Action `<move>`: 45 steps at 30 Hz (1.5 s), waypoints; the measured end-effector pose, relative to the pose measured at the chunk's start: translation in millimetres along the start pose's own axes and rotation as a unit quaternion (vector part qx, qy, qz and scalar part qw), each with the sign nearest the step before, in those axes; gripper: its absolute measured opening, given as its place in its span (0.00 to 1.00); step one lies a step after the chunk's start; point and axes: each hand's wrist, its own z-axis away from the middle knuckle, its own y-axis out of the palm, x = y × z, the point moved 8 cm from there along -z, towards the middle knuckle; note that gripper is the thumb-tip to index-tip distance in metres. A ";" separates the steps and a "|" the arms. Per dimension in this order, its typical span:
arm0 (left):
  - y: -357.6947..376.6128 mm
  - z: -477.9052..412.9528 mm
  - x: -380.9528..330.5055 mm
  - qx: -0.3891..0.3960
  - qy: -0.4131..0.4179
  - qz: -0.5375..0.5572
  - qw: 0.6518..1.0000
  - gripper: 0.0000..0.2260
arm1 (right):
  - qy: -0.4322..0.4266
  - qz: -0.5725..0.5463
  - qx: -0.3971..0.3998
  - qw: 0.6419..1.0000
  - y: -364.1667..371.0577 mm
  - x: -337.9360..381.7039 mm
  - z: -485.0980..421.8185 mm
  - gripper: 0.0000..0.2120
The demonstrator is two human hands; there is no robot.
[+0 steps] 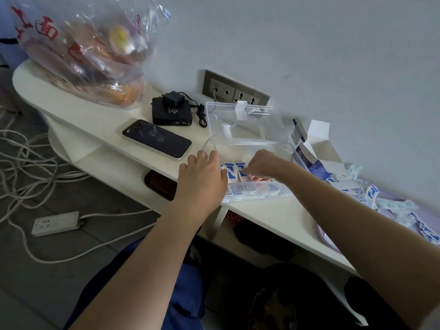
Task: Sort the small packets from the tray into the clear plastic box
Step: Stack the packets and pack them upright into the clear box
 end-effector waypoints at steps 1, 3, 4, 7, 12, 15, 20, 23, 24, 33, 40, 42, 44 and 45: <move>0.1 0.3 -0.1 0.001 0.000 -0.001 1.000 0.18 | 0.001 -0.001 -0.001 1.000 -0.5 -0.8 -0.1 0.13; 0.3 0.9 -0.2 0.002 -0.001 -0.002 1.000 0.18 | -0.002 0.008 -0.001 1.000 -1.6 -1.5 0.0 0.13; 0.2 0.9 -0.3 0.001 0.000 -0.001 1.000 0.18 | -0.003 0.019 -0.001 1.000 -2.1 -1.5 0.6 0.14; 0.2 1.3 -0.5 0.003 0.001 0.000 1.000 0.18 | -0.004 0.047 -0.004 0.999 -1.5 -2.6 0.3 0.14; 0.7 0.9 -1.3 0.001 0.002 0.000 1.000 0.18 | -0.016 0.049 -0.006 0.999 -0.3 -3.9 -2.4 0.16; 0.8 0.0 -2.5 -0.005 0.002 -0.003 1.000 0.18 | -0.035 0.034 -0.021 0.999 -5.4 -4.3 1.2 0.16; -2.4 1.4 -8.2 -0.041 0.012 -0.039 0.998 0.13 | -0.119 0.049 -0.131 0.983 -28.8 -1.2 43.4 0.14; -5.2 5.6 -20.6 -0.070 0.043 -0.058 0.995 0.13 | -0.186 0.048 -0.204 0.960 -33.1 -9.6 72.2 0.12; -6.1 7.1 -28.6 -0.079 0.060 -0.057 0.993 0.13 | -0.212 0.047 -0.220 0.951 -33.7 -15.0 80.2 0.12; 33.9 29.2 -114.8 -0.045 0.217 -0.120 0.968 0.14 | -0.301 0.148 -0.284 0.898 -23.0 -84.0 117.8 0.15; 69.6 36.8 -170.1 -0.024 0.247 -0.157 0.956 0.18 | -0.184 0.163 -0.261 0.934 -17.8 -179.2 115.3 0.16; 78.2 44.0 -187.6 -0.002 0.275 -0.142 0.951 0.16 | -0.121 0.153 -0.232 0.953 -16.5 -210.2 112.0 0.18; 96.9 47.6 -205.3 0.016 0.307 -0.137 0.942 0.15 | -0.057 0.105 -0.215 0.969 -20.0 -241.0 108.9 0.21; 104.2 47.8 -211.7 0.020 0.314 -0.138 0.939 0.15 | -0.026 0.068 -0.206 0.976 -21.9 -254.2 107.0 0.22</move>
